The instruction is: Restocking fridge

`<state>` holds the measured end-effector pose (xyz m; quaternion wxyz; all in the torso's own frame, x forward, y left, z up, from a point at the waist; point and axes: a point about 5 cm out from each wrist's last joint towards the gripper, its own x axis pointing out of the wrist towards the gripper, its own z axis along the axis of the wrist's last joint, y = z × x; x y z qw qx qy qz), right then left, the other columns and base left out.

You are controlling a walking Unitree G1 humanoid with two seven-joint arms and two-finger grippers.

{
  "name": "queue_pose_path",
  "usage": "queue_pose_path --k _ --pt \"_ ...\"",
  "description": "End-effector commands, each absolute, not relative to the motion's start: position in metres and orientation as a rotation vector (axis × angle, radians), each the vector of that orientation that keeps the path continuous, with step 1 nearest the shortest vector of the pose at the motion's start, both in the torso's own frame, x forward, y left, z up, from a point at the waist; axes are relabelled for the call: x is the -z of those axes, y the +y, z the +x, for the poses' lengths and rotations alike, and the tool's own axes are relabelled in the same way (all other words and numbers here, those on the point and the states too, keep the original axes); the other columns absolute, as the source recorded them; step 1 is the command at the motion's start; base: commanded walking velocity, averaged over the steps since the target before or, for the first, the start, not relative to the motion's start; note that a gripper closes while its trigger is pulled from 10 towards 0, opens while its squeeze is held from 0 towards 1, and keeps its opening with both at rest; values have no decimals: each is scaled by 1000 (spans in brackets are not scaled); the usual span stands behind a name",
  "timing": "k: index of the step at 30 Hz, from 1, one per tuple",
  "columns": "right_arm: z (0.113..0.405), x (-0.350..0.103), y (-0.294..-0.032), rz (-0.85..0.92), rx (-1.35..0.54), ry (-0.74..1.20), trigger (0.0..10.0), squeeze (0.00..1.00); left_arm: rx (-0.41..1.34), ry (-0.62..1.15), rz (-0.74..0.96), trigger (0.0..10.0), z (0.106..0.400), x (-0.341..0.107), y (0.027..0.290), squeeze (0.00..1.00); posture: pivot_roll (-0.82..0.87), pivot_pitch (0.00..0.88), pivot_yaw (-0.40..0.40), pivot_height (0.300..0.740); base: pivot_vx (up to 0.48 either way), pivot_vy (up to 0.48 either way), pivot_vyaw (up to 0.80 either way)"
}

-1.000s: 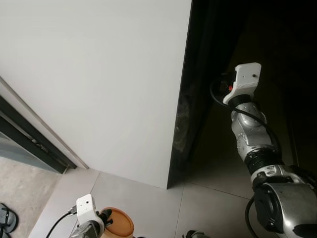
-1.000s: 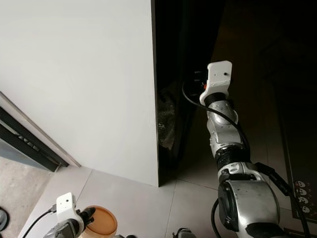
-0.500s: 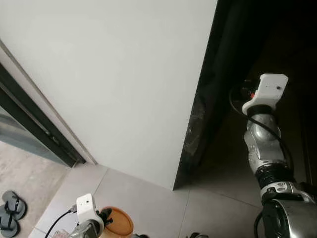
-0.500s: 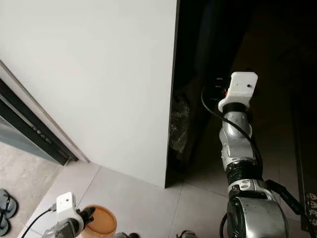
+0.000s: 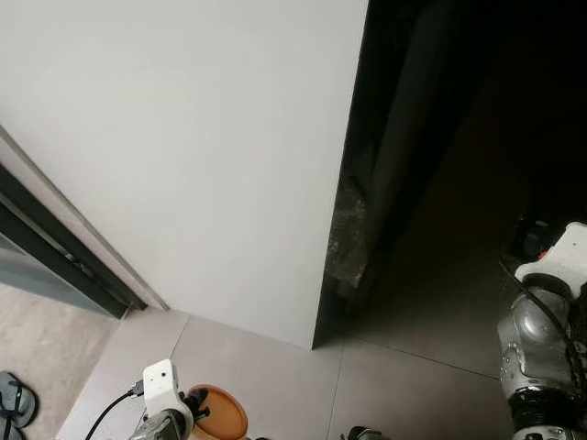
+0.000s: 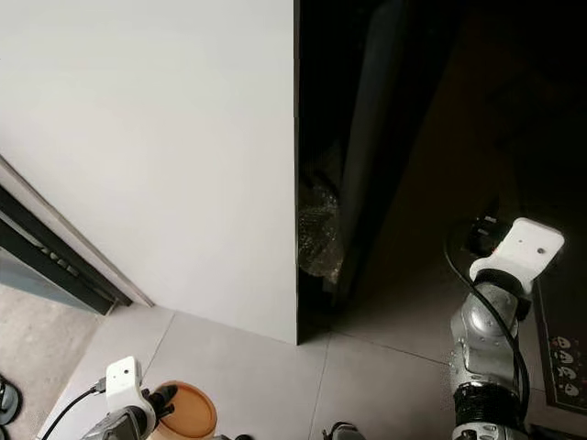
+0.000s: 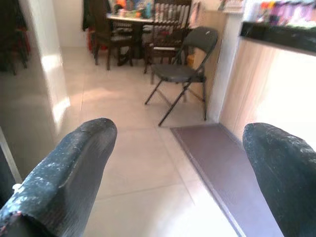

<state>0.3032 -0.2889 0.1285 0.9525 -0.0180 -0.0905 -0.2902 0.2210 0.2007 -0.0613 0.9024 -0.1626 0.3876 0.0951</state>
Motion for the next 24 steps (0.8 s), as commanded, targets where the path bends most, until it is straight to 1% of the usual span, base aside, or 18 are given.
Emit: queue_pose_path --k 1,4,7,8,9,10,11,12,14,19,20,24 --pt "310 -135 -277 -31 503 -196 10000 0 -197 853 -323 10000 208 69 201 0 -81 168 65 740 0 0 0" --pt "321 -137 -262 -25 387 -159 10000 0 -194 853 -321 10000 209 69 201 0 -81 166 64 740 0 0 0" --pt "332 -143 -253 -4 313 -148 10000 0 -192 853 -319 10000 209 69 201 0 -78 164 65 740 0 0 0" --pt "339 -147 -246 -7 264 -139 10000 0 -190 853 -316 10000 209 69 201 0 -77 164 65 740 0 0 0" --pt "339 -147 -246 -7 264 -139 10000 0 -190 853 -316 10000 209 69 201 0 -77 164 65 740 0 0 0" --pt "346 -149 -240 17 217 -119 10000 255 -189 853 -314 10000 209 69 201 0 -77 164 65 740 0 0 0" --pt "348 -152 -238 18 206 -122 10000 867 -189 853 -314 10000 209 69 201 0 -77 164 65 740 0 0 0" --pt "350 -154 -236 21 187 -126 10000 1000 -189 852 -313 10000 209 69 201 0 -74 163 65 740 0 0 0" --pt "356 -158 -228 39 111 -120 10000 1000 -189 853 -311 10000 209 69 201 0 -74 163 66 740 0 0 0" --pt "365 -164 -222 24 49 -98 10000 1000 -187 854 -307 10000 209 69 201 0 -74 165 66 740 0 0 0" --pt "368 -166 -220 37 26 -97 10000 0 -187 853 -306 10000 209 69 202 0 -73 165 66 740 0 0 0" --pt "371 -173 -221 21 33 -115 10000 0 -186 854 -306 10000 209 69 201 0 -72 167 68 740 0 0 0"
